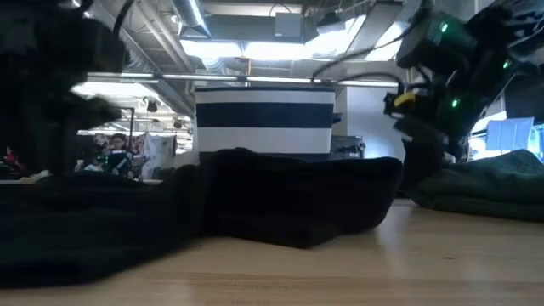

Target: Fold Laundry from Bin

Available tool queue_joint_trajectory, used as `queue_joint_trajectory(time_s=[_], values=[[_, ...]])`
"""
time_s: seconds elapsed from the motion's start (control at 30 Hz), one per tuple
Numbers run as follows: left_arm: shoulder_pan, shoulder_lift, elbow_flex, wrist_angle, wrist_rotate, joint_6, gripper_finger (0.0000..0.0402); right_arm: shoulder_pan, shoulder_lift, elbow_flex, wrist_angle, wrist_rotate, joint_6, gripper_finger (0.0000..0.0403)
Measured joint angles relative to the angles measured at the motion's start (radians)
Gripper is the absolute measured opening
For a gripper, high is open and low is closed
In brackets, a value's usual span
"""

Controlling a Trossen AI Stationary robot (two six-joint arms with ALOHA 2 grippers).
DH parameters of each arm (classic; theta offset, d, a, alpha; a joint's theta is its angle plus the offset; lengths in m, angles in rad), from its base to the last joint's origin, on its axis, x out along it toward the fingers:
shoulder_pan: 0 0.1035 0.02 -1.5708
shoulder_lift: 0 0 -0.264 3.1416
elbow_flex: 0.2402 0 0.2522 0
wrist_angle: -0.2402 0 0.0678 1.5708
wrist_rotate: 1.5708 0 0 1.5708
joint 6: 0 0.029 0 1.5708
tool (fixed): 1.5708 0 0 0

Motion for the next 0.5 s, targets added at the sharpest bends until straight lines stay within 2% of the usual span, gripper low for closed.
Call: queue_joint_trajectory(time_s=[0.1, 0.27, 0.4, 0.5], values=[[-0.018, 0.0, 0.077, -0.095, -0.106, 0.045, 0.0091, 0.048, -0.05, 0.0, 0.07, 0.002, 0.0, 0.0005], [-0.014, -0.001, 0.129, -0.23, -0.29, 0.106, 0.0091, 0.169, -0.043, 0.003, 0.37, 0.008, -0.016, 0.0005], [0.042, -0.001, 0.087, -0.223, -0.292, 0.153, 0.0091, 0.256, 0.041, 0.008, 0.542, 0.041, -0.026, 0.0005], [0.097, 0.001, 0.033, -0.203, -0.291, 0.184, 0.0091, 0.294, 0.132, 0.058, 0.554, 0.051, -0.002, 0.0005]])
